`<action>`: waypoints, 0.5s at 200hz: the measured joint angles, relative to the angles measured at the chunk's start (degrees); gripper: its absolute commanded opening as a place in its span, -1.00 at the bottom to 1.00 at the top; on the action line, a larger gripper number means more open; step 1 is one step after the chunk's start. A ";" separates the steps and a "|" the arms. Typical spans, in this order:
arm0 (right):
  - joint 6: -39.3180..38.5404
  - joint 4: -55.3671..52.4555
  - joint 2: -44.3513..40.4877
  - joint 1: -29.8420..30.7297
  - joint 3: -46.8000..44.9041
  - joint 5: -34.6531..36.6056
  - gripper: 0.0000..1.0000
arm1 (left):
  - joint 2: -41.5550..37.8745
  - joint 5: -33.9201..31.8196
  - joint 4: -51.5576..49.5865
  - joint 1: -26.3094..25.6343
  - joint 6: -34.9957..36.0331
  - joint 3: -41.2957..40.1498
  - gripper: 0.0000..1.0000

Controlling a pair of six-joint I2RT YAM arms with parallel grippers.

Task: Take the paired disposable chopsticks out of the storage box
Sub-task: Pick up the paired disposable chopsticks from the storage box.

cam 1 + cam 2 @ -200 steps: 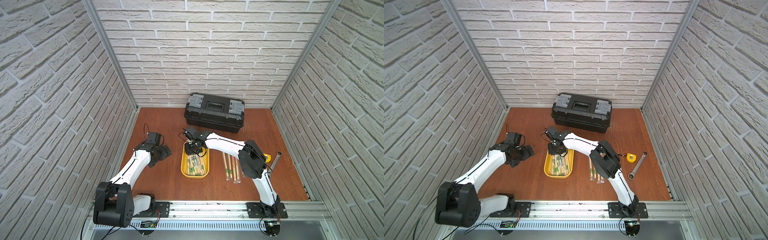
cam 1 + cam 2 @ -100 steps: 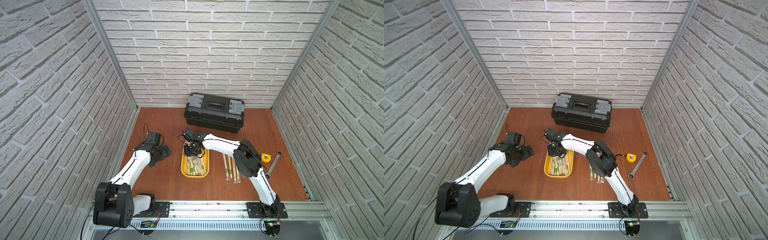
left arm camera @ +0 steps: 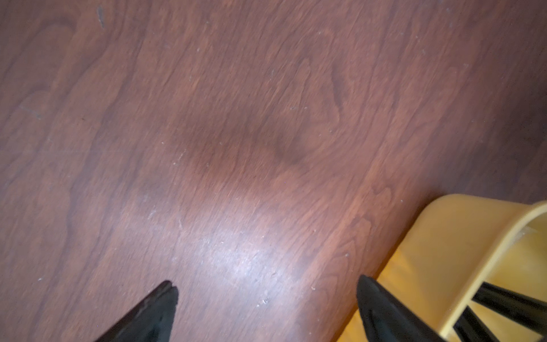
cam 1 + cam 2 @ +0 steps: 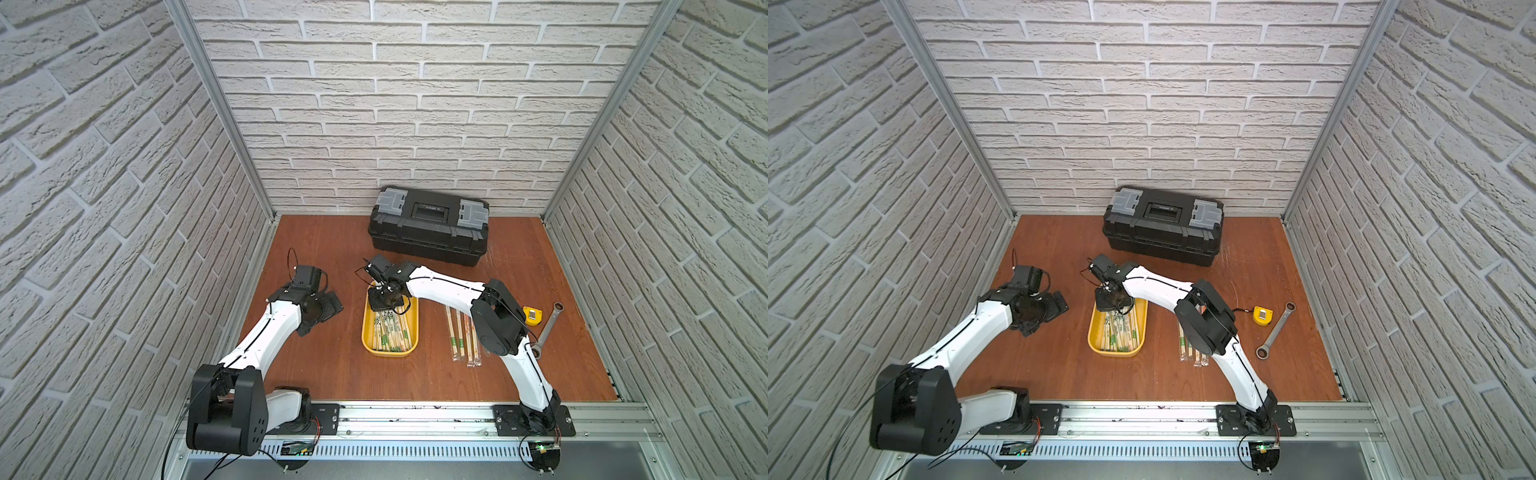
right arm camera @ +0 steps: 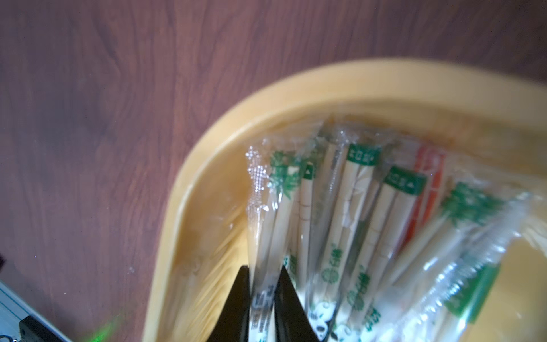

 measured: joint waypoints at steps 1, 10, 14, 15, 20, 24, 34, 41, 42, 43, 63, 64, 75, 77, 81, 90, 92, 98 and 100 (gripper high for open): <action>0.00 0.00 -0.07 0.00 0.00 0.00 -0.66 | 0.00 0.00 0.02 0.00 0.00 0.00 0.96; 0.00 -0.02 -0.90 0.00 0.00 0.04 -0.67 | 0.00 0.02 0.07 0.00 -0.02 0.00 0.96; 0.00 -0.02 -1.29 0.00 0.00 0.07 -0.67 | 0.00 0.02 0.09 0.00 0.00 0.00 0.96; 0.00 -0.02 -1.33 0.00 0.00 0.09 -0.67 | 0.00 0.02 0.09 0.00 -0.02 0.00 0.96; -0.02 -0.02 -1.73 0.00 0.00 0.17 -0.68 | 0.00 0.02 0.09 0.00 0.00 0.00 0.97; -0.02 -0.02 -2.08 0.00 0.00 0.24 -0.67 | 0.00 0.02 0.09 0.00 0.00 0.00 0.96; -0.02 -0.02 -2.78 0.00 0.00 0.42 -0.68 | 0.00 0.02 0.09 0.00 0.00 0.00 0.96; -0.04 -0.02 -3.21 -0.02 0.00 0.55 -0.68 | 0.00 0.02 0.09 0.00 -0.02 0.00 0.96; -0.07 -0.02 -3.30 -0.02 -0.02 0.59 -0.68 | 0.00 0.02 0.09 0.00 -0.02 0.00 0.96; -0.07 -0.02 -3.34 -0.02 -0.02 0.61 -0.68 | 0.00 0.02 0.11 0.00 0.00 0.00 0.97; -0.09 -0.02 -4.42 -0.09 -0.31 0.96 -0.68 | 0.00 0.04 0.11 0.00 0.00 0.00 0.96; -0.09 -0.02 -4.44 -0.11 -0.35 0.98 -0.68 | 0.00 0.04 0.09 0.00 0.00 0.00 0.96; -0.09 0.00 -5.03 -0.33 -0.72 1.11 -0.68 | 0.00 0.07 0.09 0.00 0.00 0.00 0.96; -0.11 -0.02 -5.14 -0.37 -0.79 1.14 -0.69 | 0.00 0.07 0.11 0.00 0.00 0.00 0.96; -0.11 -0.11 -5.38 -0.44 -0.90 1.20 -0.69 | 0.00 0.07 0.11 0.00 0.00 0.00 0.96; -0.11 -0.13 -5.84 -0.63 -1.16 1.42 -0.70 | 0.00 0.17 0.11 0.00 0.00 0.00 0.96; -0.11 -0.11 -5.95 -0.68 -1.27 1.46 -0.71 | 0.00 0.22 0.11 0.00 0.00 0.00 0.97; -0.13 -0.11 -6.32 -0.79 -1.55 1.57 -0.73 | 0.00 0.26 0.11 0.00 0.00 0.00 0.97; -0.11 -0.11 -6.45 -0.81 -1.66 1.60 -0.73 | 0.00 0.26 0.11 0.00 0.00 0.00 0.97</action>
